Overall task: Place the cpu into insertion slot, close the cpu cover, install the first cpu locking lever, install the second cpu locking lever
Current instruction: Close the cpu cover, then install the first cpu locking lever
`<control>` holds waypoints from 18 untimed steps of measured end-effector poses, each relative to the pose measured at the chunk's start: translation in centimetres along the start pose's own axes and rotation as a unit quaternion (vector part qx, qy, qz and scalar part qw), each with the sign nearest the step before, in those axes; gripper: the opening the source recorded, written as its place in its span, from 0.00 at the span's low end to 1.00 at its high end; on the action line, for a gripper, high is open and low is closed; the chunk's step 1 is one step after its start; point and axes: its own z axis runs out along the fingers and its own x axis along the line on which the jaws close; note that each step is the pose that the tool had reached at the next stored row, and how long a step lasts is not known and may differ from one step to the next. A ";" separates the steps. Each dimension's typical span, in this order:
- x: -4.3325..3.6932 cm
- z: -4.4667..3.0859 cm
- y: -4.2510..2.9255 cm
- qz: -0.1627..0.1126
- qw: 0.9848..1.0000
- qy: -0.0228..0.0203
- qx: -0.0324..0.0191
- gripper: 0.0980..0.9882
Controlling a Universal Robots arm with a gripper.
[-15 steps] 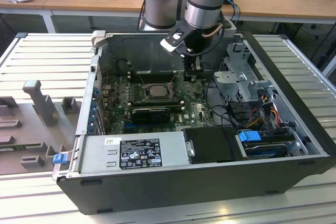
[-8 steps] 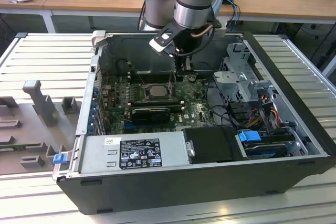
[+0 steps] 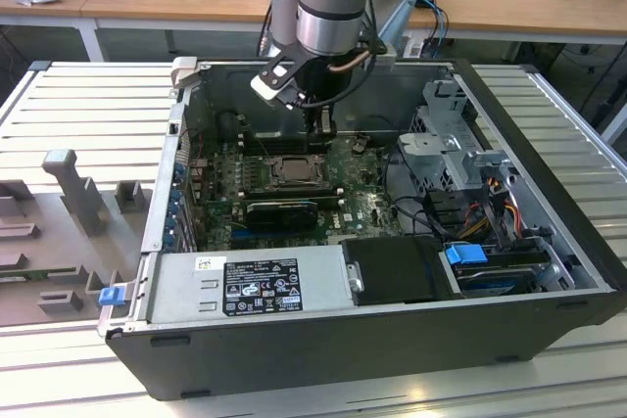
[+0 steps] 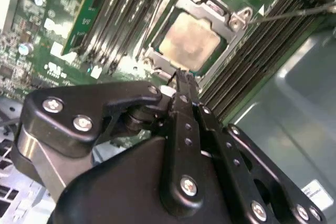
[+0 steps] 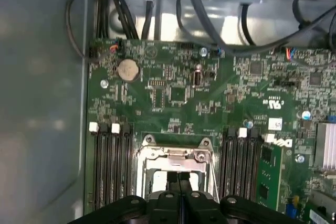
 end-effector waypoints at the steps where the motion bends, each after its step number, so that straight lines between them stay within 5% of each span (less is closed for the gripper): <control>1: 0.00 0.14 -0.09 -0.001 1.000 0.000 0.000 0.01; 5: 0.00 1.09 -0.48 -0.017 1.000 0.000 0.000 0.01; 7: 0.06 1.47 -1.97 -0.019 1.000 -0.001 -0.005 0.01; 9: 0.09 1.49 -2.52 -0.019 1.000 -0.001 -0.007 0.01; 18: 0.12 1.04 -3.01 -0.019 1.000 -0.001 -0.007 0.01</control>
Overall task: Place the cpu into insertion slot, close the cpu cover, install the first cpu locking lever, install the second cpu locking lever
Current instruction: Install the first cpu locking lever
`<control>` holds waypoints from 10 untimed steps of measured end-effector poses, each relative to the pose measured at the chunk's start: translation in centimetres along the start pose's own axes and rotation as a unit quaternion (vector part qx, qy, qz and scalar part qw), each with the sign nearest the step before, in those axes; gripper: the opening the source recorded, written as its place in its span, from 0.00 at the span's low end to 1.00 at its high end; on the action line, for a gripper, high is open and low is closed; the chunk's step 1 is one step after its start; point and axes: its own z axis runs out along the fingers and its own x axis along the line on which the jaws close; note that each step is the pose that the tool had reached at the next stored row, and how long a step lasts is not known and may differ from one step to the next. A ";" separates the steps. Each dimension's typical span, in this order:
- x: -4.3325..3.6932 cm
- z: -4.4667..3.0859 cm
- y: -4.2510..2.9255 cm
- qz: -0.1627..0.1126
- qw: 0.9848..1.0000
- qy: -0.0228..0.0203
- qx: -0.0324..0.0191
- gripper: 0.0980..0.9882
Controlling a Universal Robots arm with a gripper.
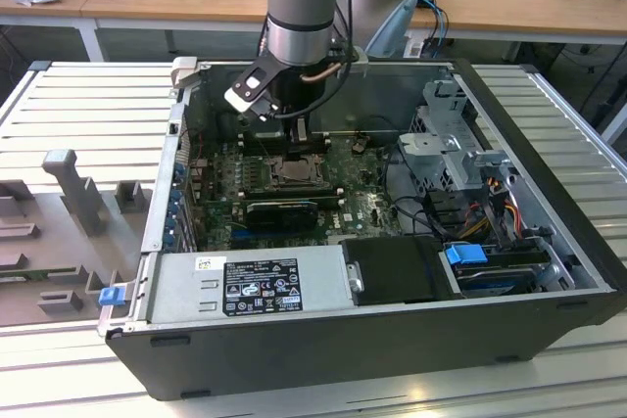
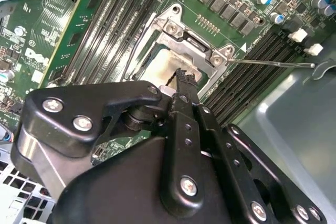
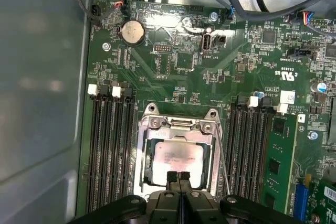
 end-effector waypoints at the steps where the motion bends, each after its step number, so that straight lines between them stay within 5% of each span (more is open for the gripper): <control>1: 0.00 -0.09 -0.01 0.000 1.000 0.000 0.000 0.01; 10: 0.01 -0.57 -0.02 0.000 1.000 0.000 0.000 0.01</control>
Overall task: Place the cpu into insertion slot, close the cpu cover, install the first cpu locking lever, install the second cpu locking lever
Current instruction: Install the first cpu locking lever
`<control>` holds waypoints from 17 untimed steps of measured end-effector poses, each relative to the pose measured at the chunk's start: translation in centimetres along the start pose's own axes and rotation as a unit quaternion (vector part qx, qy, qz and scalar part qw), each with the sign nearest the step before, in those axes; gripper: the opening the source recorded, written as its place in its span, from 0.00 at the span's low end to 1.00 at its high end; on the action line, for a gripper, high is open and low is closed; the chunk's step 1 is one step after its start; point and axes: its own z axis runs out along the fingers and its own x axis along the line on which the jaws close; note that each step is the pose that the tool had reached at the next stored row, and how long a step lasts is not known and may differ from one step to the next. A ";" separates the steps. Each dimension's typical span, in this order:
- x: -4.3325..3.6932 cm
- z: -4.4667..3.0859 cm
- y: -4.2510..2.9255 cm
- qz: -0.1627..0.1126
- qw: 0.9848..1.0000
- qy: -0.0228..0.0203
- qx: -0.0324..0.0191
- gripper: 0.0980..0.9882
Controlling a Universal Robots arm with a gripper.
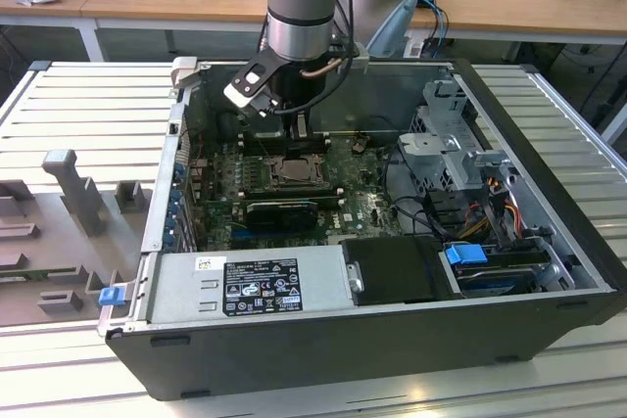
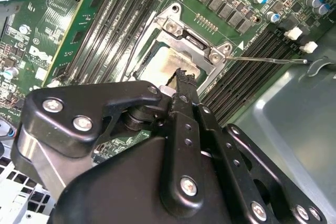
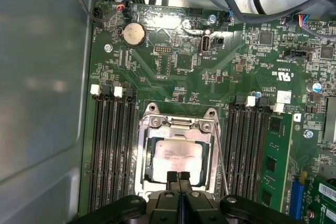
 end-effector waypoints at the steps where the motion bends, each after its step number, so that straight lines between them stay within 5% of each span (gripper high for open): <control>1: 0.00 -0.04 0.00 0.000 1.000 0.000 0.000 0.01; 17: 0.02 -1.25 -0.01 0.000 1.000 0.000 0.000 0.01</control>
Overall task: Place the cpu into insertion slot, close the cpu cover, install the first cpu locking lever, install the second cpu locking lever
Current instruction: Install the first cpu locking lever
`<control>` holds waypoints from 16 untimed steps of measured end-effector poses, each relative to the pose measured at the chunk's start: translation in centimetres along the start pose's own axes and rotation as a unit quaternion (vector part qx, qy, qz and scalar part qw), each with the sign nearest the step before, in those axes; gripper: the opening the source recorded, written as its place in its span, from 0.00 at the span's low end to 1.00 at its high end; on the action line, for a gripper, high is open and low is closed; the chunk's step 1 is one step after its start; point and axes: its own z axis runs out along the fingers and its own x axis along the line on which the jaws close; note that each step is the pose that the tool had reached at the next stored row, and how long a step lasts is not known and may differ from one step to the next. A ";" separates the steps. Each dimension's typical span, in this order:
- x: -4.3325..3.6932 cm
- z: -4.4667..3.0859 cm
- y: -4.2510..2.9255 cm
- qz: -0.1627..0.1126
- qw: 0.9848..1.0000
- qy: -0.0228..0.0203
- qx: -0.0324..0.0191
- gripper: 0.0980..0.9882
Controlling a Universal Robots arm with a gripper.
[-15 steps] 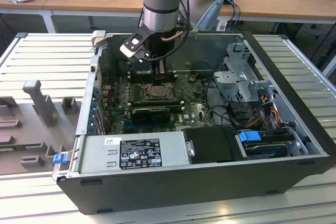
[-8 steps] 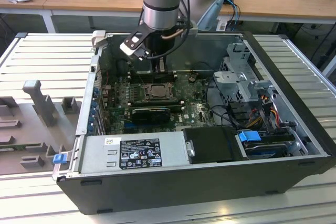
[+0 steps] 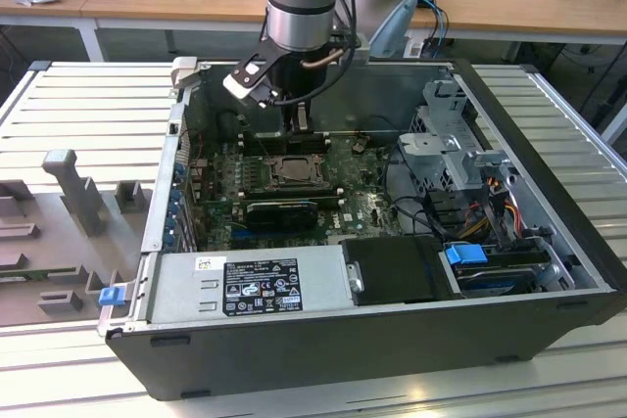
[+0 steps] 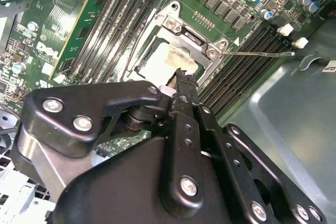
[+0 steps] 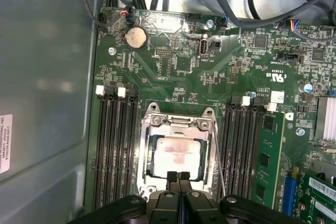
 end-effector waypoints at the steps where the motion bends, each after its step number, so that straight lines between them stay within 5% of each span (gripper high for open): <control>1: 0.00 -0.10 0.00 0.000 1.000 0.000 0.000 0.01; 16: 0.04 -2.03 -0.01 0.000 1.000 0.003 0.000 0.01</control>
